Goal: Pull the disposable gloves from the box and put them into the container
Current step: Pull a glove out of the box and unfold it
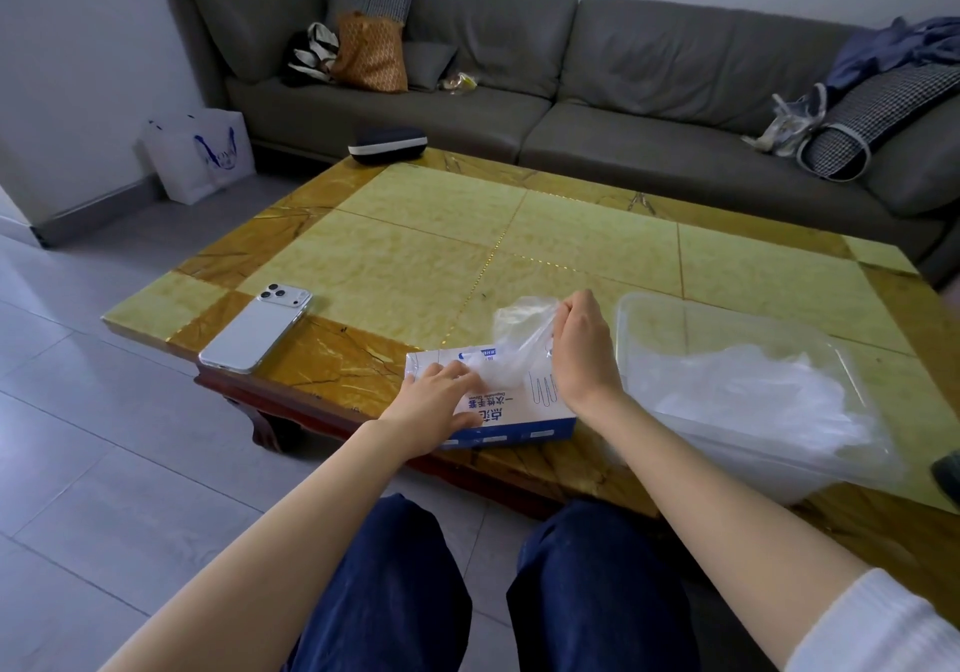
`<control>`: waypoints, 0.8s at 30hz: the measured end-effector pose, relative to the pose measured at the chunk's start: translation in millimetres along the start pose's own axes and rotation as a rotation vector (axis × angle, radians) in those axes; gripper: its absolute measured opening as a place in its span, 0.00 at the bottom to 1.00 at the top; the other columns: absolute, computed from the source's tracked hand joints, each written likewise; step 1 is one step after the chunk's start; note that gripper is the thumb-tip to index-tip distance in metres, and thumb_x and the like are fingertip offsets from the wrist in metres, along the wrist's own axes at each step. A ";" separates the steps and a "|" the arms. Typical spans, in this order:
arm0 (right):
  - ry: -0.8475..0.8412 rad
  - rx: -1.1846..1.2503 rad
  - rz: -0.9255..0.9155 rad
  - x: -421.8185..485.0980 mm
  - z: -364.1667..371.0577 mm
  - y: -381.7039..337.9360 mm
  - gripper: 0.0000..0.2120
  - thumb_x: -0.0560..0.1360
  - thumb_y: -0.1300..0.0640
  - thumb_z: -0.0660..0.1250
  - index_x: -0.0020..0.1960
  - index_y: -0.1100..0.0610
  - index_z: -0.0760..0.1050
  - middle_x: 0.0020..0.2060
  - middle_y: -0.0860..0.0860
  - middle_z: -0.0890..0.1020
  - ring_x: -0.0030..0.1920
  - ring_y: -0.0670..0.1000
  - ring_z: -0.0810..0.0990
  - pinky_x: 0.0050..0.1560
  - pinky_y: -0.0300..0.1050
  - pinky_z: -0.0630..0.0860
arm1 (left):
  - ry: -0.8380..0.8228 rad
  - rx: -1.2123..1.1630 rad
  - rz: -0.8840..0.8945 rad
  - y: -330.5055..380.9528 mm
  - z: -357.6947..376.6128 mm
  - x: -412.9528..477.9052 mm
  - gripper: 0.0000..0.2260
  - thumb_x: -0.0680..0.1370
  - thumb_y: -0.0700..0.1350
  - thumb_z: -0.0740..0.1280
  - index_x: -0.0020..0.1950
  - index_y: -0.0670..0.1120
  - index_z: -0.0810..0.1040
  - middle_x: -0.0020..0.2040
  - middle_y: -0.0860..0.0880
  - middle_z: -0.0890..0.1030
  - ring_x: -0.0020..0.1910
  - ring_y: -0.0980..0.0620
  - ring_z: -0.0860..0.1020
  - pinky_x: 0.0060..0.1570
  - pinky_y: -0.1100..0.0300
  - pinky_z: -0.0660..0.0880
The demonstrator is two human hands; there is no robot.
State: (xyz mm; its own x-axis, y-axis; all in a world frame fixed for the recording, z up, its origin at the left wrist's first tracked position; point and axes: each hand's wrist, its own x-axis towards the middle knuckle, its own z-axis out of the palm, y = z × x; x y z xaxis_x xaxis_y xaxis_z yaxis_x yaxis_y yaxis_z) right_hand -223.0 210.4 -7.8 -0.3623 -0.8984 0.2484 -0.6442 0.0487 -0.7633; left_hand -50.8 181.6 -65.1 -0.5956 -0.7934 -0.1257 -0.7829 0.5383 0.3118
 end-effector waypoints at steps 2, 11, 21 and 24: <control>0.067 0.041 -0.003 3.7 -6.1 -3.3 0.10 0.83 0.59 0.46 0.45 0.59 0.62 0.37 0.50 0.66 0.33 0.47 0.64 0.32 0.40 0.63 | -0.027 0.052 0.007 2.9 1.8 -0.1 0.18 0.79 0.54 0.62 0.68 0.53 0.69 0.68 0.52 0.67 0.66 0.49 0.65 0.68 0.45 0.61; 0.142 -0.105 -0.215 29.4 -68.9 -8.5 0.07 0.81 0.62 0.55 0.50 0.60 0.71 0.45 0.52 0.72 0.43 0.46 0.70 0.40 0.24 0.66 | -0.015 -0.100 -0.051 7.0 -38.8 4.0 0.10 0.78 0.46 0.65 0.59 0.50 0.76 0.64 0.49 0.71 0.60 0.51 0.73 0.60 0.56 0.71; -0.260 0.157 -0.190 14.8 -92.9 -0.1 0.08 0.80 0.60 0.58 0.49 0.60 0.76 0.46 0.51 0.80 0.47 0.48 0.79 0.48 0.36 0.77 | 0.349 -0.339 0.165 79.0 -90.9 21.0 0.13 0.76 0.47 0.68 0.59 0.45 0.76 0.57 0.50 0.78 0.58 0.51 0.76 0.59 0.57 0.72; -0.228 0.174 -0.071 17.5 -104.2 6.0 0.09 0.81 0.61 0.56 0.51 0.60 0.75 0.44 0.49 0.79 0.46 0.50 0.79 0.44 0.36 0.77 | 0.366 -0.430 0.149 89.6 -99.5 26.1 0.06 0.77 0.44 0.66 0.47 0.43 0.79 0.40 0.53 0.81 0.46 0.52 0.79 0.52 0.51 0.76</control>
State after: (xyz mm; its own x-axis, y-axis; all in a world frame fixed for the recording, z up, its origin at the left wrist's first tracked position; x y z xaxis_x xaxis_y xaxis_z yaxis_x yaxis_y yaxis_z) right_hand -303.4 240.5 54.1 -0.1467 -0.9728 0.1794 -0.5305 -0.0757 -0.8443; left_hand -118.6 180.8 53.3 -0.5332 -0.8055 0.2584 -0.5067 0.5487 0.6649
